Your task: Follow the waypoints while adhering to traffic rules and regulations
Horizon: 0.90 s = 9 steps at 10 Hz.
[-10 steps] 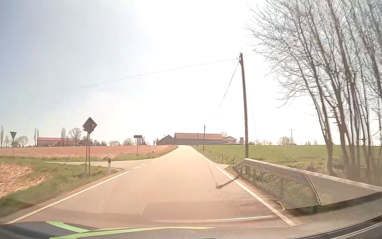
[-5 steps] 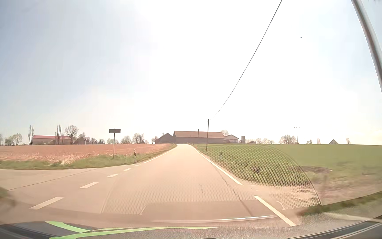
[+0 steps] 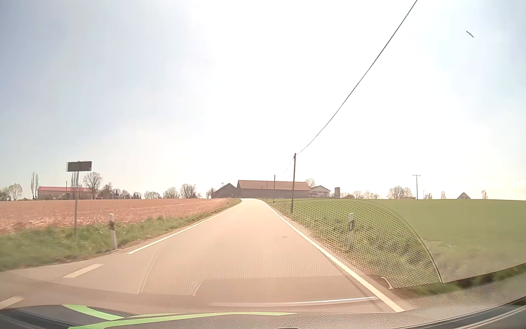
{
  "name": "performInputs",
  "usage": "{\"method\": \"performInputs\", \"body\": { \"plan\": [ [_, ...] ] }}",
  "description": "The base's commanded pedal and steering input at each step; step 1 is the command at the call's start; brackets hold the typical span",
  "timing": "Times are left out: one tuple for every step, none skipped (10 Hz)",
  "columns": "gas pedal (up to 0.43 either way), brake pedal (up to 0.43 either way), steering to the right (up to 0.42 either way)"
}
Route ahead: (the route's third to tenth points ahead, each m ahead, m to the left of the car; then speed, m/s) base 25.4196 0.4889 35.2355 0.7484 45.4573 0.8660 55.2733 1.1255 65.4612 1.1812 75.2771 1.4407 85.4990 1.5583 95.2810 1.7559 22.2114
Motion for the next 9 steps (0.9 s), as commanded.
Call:
{"method": "performInputs", "body": {
  "plan": [
    [0.287,0.000,0.000],
    [0.280,0.000,0.000],
    [0.260,0.000,0.000],
    [0.260,0.000,0.000],
    [0.248,0.000,0.000],
    [0.248,0.000,0.000],
    [0.248,0.000,0.000],
    [0.248,0.000,0.000],
    [0.248,0.000,-0.001]
  ]
}}
